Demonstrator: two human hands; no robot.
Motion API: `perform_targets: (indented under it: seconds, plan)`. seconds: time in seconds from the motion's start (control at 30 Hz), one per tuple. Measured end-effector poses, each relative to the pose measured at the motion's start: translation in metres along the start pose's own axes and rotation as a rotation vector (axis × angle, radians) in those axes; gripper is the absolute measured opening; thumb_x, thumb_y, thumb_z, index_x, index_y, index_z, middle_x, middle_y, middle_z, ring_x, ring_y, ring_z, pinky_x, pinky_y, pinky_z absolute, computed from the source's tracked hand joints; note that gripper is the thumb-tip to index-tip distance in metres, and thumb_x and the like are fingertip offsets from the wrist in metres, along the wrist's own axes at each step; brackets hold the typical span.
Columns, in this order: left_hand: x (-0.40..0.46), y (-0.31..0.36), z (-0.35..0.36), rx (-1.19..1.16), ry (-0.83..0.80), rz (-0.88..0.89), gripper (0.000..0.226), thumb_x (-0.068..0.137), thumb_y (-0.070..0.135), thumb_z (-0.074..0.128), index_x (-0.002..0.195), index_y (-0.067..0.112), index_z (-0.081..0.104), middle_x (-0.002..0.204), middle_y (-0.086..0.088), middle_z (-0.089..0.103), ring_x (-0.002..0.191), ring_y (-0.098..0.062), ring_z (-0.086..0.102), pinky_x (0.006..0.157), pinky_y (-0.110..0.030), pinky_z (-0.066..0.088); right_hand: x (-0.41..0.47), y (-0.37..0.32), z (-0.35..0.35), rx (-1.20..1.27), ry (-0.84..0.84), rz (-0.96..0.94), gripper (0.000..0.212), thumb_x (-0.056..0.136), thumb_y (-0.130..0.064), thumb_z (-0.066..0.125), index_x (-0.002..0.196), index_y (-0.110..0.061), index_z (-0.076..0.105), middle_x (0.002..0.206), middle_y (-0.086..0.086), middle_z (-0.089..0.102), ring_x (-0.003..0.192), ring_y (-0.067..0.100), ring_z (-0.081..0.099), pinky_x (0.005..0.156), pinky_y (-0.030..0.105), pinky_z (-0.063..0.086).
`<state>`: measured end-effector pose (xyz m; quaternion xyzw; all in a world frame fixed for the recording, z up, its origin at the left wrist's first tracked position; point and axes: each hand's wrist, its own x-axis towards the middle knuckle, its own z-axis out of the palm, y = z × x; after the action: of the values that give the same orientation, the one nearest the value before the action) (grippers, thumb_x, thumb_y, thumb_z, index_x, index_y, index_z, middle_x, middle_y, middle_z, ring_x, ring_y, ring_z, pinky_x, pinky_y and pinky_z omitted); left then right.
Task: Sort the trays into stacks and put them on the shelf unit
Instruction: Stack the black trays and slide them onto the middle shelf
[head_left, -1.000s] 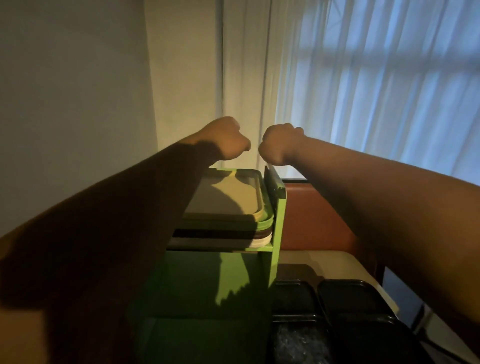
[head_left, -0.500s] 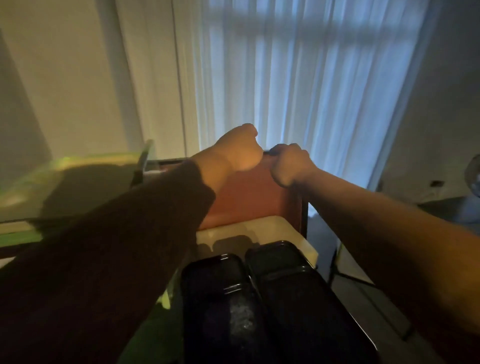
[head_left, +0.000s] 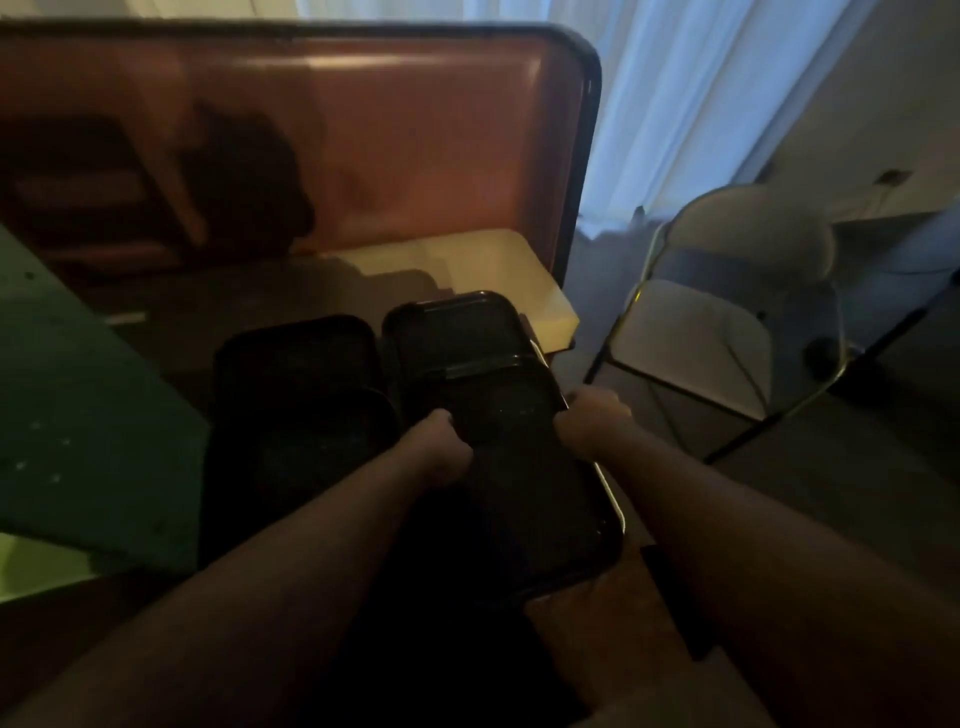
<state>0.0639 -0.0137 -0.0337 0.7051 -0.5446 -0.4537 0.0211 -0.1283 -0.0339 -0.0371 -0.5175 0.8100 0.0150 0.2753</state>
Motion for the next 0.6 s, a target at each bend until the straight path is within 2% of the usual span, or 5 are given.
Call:
perform_targets:
  seconds: [0.13, 0.27, 0.43, 0.53, 0.6]
  plan:
    - [0.026, -0.011, 0.028, -0.047, 0.041, -0.184, 0.067, 0.090, 0.023, 0.060, 0.148, 0.013, 0.030, 0.147, -0.017, 0.034, 0.119, -0.035, 0.053, 0.096, -0.041, 0.051, 0.036, 0.036, 0.031, -0.018, -0.101, 0.079, 0.056, 0.091, -0.028, 0.062, 0.143, -0.016, 0.044, 0.139, 0.017, 0.046, 0.124, 0.035, 0.050, 0.099, 0.048, 0.050]
    - [0.039, -0.018, 0.041, -0.032, 0.098, -0.258, 0.063, 0.091, 0.027, 0.060, 0.146, 0.011, 0.035, 0.148, -0.016, 0.027, 0.128, -0.037, 0.042, 0.104, -0.043, 0.045, 0.062, 0.059, 0.053, 0.012, -0.144, 0.097, 0.056, 0.089, -0.025, 0.062, 0.141, -0.014, 0.045, 0.135, 0.015, 0.051, 0.121, 0.035, 0.053, 0.096, 0.049, 0.052]
    - [0.046, -0.018, 0.047, -0.069, 0.185, -0.257, 0.060, 0.092, 0.022, 0.060, 0.146, 0.012, 0.037, 0.152, -0.011, 0.024, 0.133, -0.033, 0.033, 0.103, -0.038, 0.039, 0.087, 0.076, 0.065, 0.029, -0.158, 0.027, 0.036, 0.092, -0.030, 0.061, 0.125, -0.015, 0.053, 0.109, 0.005, 0.058, 0.097, 0.022, 0.060, 0.080, 0.041, 0.056]
    - [0.049, -0.017, 0.049, -0.049, 0.220, -0.260, 0.058, 0.092, 0.021, 0.060, 0.146, 0.014, 0.037, 0.152, -0.009, 0.023, 0.133, -0.030, 0.032, 0.102, -0.037, 0.040, 0.100, 0.080, 0.067, 0.130, -0.161, 0.029, 0.027, 0.098, -0.035, 0.056, 0.117, -0.015, 0.054, 0.095, 0.002, 0.058, 0.083, 0.017, 0.059, 0.071, 0.037, 0.053]
    - [0.052, -0.017, 0.049, -0.061, 0.235, -0.254, 0.057, 0.093, 0.020, 0.060, 0.145, 0.015, 0.038, 0.152, -0.009, 0.023, 0.133, -0.030, 0.032, 0.103, -0.039, 0.042, 0.105, 0.082, 0.067, 0.227, -0.173, 0.037, 0.022, 0.101, -0.034, 0.051, 0.113, -0.016, 0.054, 0.092, 0.003, 0.060, 0.081, 0.016, 0.059, 0.068, 0.036, 0.050]
